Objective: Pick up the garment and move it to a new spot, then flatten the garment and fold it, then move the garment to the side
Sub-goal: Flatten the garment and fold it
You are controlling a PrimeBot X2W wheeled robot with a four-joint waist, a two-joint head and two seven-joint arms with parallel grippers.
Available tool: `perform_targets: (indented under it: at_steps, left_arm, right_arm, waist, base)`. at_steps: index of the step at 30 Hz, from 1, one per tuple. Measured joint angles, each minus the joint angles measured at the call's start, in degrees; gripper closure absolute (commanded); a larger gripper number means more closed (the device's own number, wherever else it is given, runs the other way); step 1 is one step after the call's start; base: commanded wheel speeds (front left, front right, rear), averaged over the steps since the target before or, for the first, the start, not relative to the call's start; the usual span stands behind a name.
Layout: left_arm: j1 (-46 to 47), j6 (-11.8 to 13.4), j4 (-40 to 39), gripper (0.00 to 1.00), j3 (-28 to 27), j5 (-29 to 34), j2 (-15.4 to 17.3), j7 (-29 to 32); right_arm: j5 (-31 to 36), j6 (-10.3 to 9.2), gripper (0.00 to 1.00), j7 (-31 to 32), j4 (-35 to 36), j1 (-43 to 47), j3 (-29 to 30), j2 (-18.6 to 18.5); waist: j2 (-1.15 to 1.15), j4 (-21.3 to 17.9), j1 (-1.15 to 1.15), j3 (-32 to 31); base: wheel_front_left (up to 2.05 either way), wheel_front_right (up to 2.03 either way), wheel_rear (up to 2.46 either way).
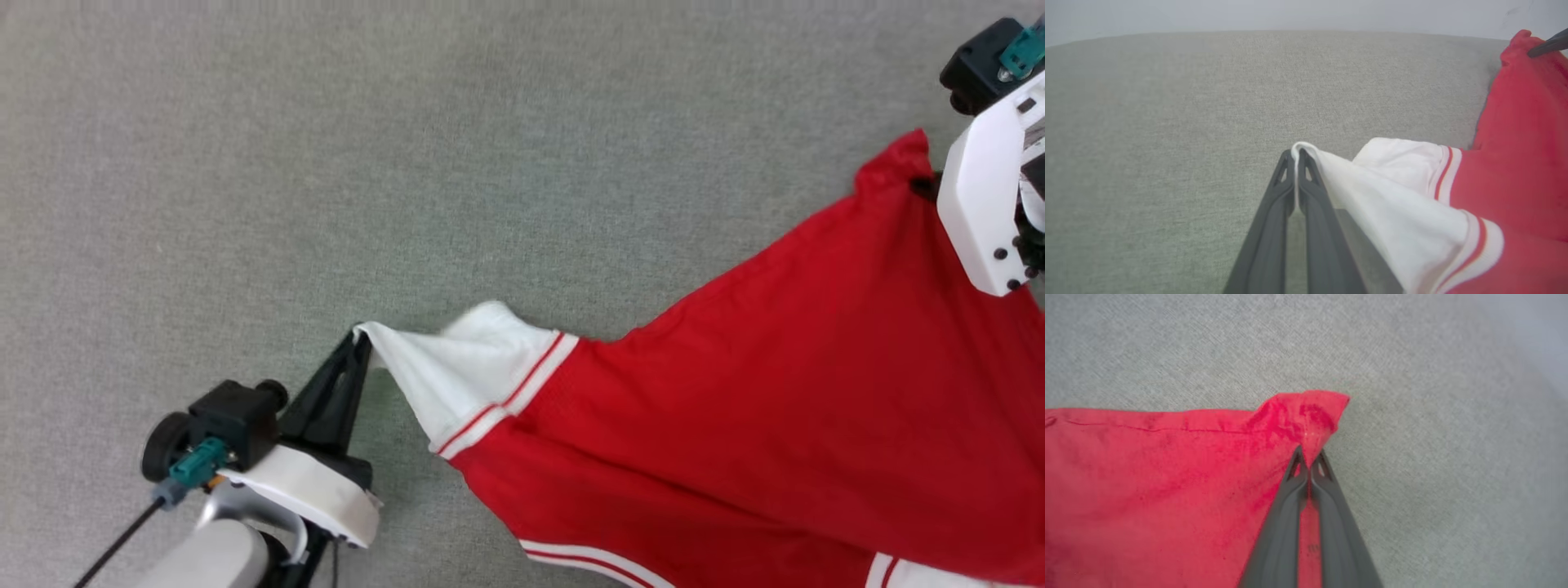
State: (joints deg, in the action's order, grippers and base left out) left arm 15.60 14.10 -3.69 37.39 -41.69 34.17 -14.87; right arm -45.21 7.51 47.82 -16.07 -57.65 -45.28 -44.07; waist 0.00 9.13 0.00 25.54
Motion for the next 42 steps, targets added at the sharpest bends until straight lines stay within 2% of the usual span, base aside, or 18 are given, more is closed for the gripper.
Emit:
perform_targets:
  at_steps: [6, 13, 19, 25, 32, 37, 42]
  left_arm:
    - [5.58, -0.60, -0.33, 1.00, -1.27, 2.07, 3.48, 2.10]
    - [18.43, -1.56, -2.77, 1.00, -4.26, 4.42, 5.78, 6.32]
    - [34.27, -4.33, -1.43, 1.00, -6.37, 7.26, 6.94, 10.40]
    - [50.71, -8.14, 2.29, 1.00, -8.33, 7.73, 6.06, 14.21]
    - [69.84, -12.96, 11.36, 1.00, -9.02, 9.59, 3.50, 15.70]
    - [81.71, -15.53, 19.69, 1.00, -9.62, 10.21, 0.68, 14.47]
    - [88.44, -17.18, 26.25, 1.00, -9.59, 10.55, -1.87, 12.05]
  right_arm:
    - [-1.99, 0.00, 1.00, -8.22, 2.61, -2.32, -1.63, -1.20]
    - [-2.12, 0.00, 1.00, -18.81, 3.03, -7.44, 1.27, -1.22]
    - [1.11, 0.00, 1.00, -24.96, 0.79, -14.23, 5.94, 2.09]
    - [6.79, 0.00, 1.00, -27.76, -3.82, -23.89, 10.87, 7.49]
    - [13.22, 0.00, 1.00, -29.44, -9.33, -36.12, 14.64, 12.78]
    - [17.00, 0.00, 1.00, -30.93, -13.72, -43.92, 15.69, 15.02]
    - [19.18, 0.00, 1.00, -32.96, -18.02, -48.87, 15.86, 17.25]
  waist:
    - [0.00, -1.70, 0.00, -4.15]
    - [0.00, -4.80, -0.01, -5.94]
    - [0.00, -6.29, 0.00, -3.77]
    - [0.00, -7.63, 0.00, 0.12]
    - [0.00, -8.53, 0.01, 5.13]
    - [0.00, -8.46, 0.00, 8.15]
    - [0.00, -7.80, 0.00, 10.13]
  base:
    - [0.00, 0.00, 0.00]
    - [0.00, 0.00, 0.00]
    - [0.00, 0.00, 0.00]
    - [0.00, 0.00, 0.00]
    - [0.00, 0.00, 0.00]
    - [0.00, 0.00, 0.00]
    - [0.00, 0.00, 0.00]
